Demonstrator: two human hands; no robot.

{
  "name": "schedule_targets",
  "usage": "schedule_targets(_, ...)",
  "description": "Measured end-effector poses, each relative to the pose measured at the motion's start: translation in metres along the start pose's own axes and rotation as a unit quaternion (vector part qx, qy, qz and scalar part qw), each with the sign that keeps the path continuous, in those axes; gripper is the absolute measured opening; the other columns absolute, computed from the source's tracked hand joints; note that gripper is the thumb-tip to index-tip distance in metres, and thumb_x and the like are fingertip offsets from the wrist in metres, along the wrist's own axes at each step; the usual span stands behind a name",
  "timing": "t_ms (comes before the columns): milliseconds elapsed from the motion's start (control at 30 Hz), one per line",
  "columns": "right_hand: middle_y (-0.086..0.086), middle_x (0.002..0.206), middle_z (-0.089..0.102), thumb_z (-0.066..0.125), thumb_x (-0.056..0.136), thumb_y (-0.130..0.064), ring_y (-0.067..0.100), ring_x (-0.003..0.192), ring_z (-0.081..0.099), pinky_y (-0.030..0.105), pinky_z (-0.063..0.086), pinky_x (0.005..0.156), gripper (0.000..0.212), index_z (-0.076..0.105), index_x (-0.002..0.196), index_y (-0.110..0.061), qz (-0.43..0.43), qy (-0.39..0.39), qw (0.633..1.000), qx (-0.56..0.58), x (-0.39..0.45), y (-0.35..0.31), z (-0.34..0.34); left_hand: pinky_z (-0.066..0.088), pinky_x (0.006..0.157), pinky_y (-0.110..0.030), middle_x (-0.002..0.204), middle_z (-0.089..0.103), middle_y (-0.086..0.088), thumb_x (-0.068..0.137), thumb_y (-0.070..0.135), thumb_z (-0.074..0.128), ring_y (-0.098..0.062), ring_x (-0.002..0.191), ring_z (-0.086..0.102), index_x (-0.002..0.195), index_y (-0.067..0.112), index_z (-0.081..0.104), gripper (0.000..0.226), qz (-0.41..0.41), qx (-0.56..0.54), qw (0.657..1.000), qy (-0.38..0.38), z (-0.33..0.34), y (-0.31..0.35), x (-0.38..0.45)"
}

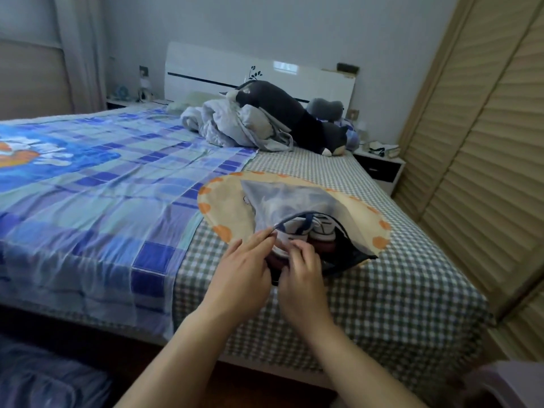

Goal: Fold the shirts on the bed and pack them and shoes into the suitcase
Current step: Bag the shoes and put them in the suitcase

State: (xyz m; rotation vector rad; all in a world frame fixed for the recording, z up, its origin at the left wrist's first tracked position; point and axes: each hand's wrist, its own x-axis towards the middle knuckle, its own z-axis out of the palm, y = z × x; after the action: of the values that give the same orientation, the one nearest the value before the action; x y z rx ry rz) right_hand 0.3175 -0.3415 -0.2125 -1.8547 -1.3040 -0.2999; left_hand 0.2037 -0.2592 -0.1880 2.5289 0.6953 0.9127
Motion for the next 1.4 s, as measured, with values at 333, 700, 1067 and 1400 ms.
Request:
schedule_targets(333, -0.001, 0.125, 0.065, 0.053, 0.092, -0.001, 0.015, 0.120, 0.055, 0.031, 0.041, 0.110, 0.035, 0.071, 0.119, -0.013, 0.043, -0.079, 0.996, -0.029, 0.040, 0.023, -0.031, 0.019, 0.113, -0.018, 0.157, 0.040, 0.014, 0.098, 0.014, 0.053, -0.009, 0.147, 0.031, 0.142, 0.023, 0.058, 0.045, -0.070, 0.002, 0.996, 0.050, 0.000, 0.007, -0.005)
schedule_targets(700, -0.003, 0.137, 0.048, 0.066, 0.097, -0.025, 0.018, 0.122, 0.053, 0.036, 0.050, 0.102, 0.050, 0.046, 0.140, -0.038, 0.302, -0.016, 0.940, 0.161, 0.040, 0.115, -0.091, 0.049, 0.073, -0.034, 0.106, 0.062, 0.003, 0.091, 0.011, 0.064, -0.018, 0.089, 0.065, 0.103, 0.031, 0.062, 0.024, -0.281, -0.170, 0.922, 0.206, 0.024, 0.012, 0.025)
schedule_targets(1067, 0.001, 0.075, 0.073, 0.062, 0.099, -0.019, 0.015, 0.061, 0.071, 0.032, 0.060, 0.063, 0.010, 0.069, 0.095, -0.024, 0.224, 0.049, 0.948, 0.223, 0.003, 0.087, -0.110, 0.055, 0.072, -0.045, 0.077, 0.067, -0.008, 0.094, 0.005, 0.060, -0.036, 0.083, 0.072, 0.085, 0.024, 0.065, 0.022, -0.357, -0.274, 0.848, 0.281, -0.004, -0.016, 0.013)
schedule_targets(1400, 0.008, 0.071, 0.068, 0.057, 0.102, -0.023, 0.016, 0.055, 0.064, 0.028, 0.052, 0.048, 0.019, 0.065, 0.111, -0.008, 0.469, -0.047, 0.788, 0.395, 0.028, 0.087, -0.119, 0.057, 0.082, -0.033, 0.104, 0.072, -0.001, 0.098, 0.006, 0.057, -0.024, 0.090, 0.070, 0.092, 0.029, 0.075, 0.030, -0.331, -0.297, 0.861, 0.248, -0.008, -0.005, 0.002)
